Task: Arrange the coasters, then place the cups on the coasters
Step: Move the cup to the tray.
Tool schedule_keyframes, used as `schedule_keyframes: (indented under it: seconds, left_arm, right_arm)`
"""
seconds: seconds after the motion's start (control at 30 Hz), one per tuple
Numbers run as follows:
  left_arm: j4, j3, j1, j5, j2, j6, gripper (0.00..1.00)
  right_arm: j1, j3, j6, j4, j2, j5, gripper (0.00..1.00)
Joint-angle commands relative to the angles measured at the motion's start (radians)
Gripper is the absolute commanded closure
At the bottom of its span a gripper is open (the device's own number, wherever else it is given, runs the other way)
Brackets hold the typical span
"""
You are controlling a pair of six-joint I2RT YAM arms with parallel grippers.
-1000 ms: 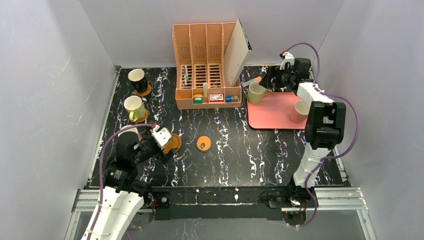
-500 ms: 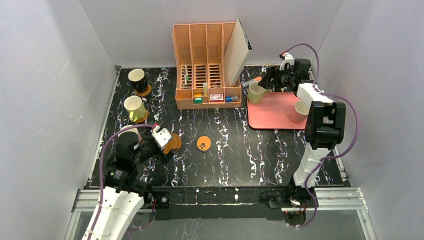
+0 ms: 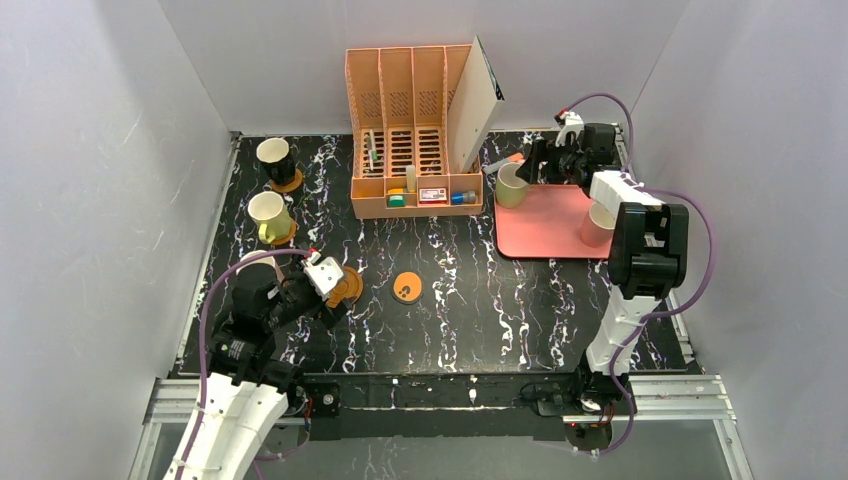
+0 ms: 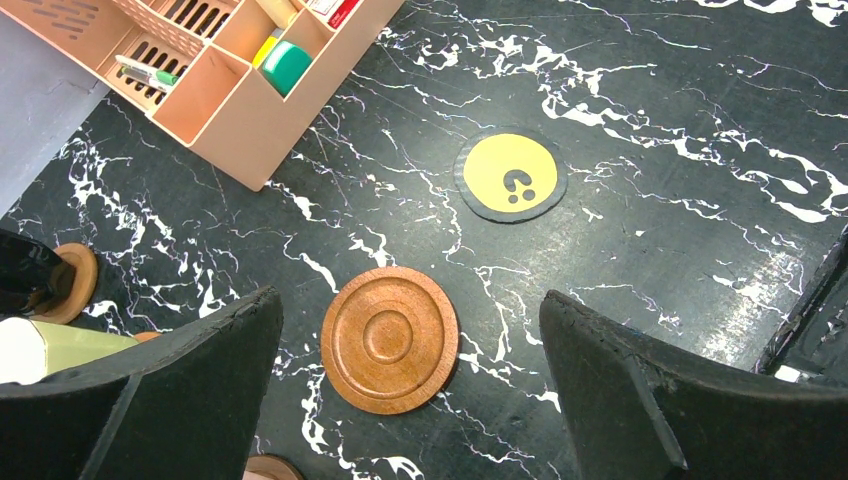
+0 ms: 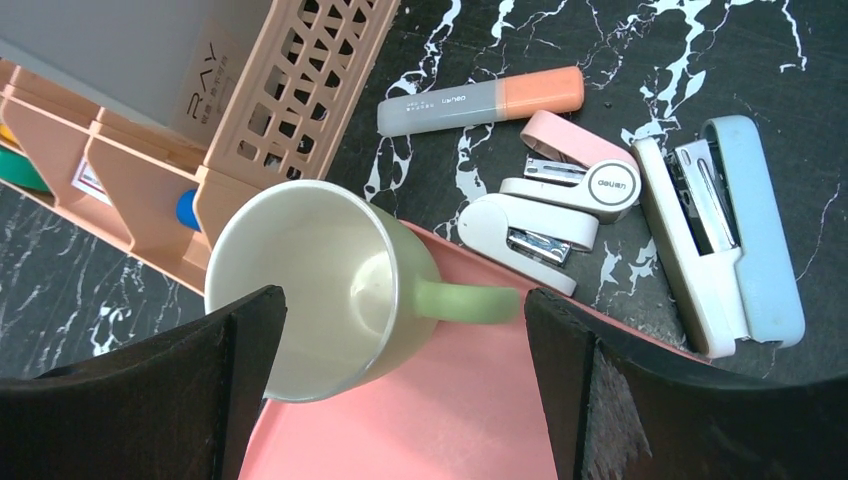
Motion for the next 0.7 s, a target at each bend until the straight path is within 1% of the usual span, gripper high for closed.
schedule_keyframes:
  seconds: [0.0,0.13,0.3,0.4,0.57,0.67]
  left_arm:
    - [-0.02,-0.008,0.006,0.022,0.0,0.006,0.02]
    - [-0.021,-0.009,0.006,0.025,0.003,0.01,0.02]
    - [-0.023,-0.011,0.006,0.029,0.012,0.013,0.02]
    - [-0.023,-0.011,0.007,0.03,0.013,0.014,0.02]
    - [-0.026,-0.011,0.007,0.032,0.012,0.016,0.02]
    - [-0.026,-0.011,0.007,0.032,0.011,0.017,0.02]
  right_arm:
    - [0.058,0.026,-0.082,0.024,-0.037,0.064,0.02]
    - [0.098,0.069,-0.142,-0.022,-0.008,0.141,0.02]
    - [0.129,0.099,-0.179,-0.06,0.014,0.197,0.02]
    - [0.147,0.098,-0.196,-0.054,0.012,0.25,0.02]
    - [0.153,0.102,-0.198,-0.064,0.018,0.234,0.02]
    - [0.152,0.119,-0.191,-0.1,0.032,0.211,0.02]
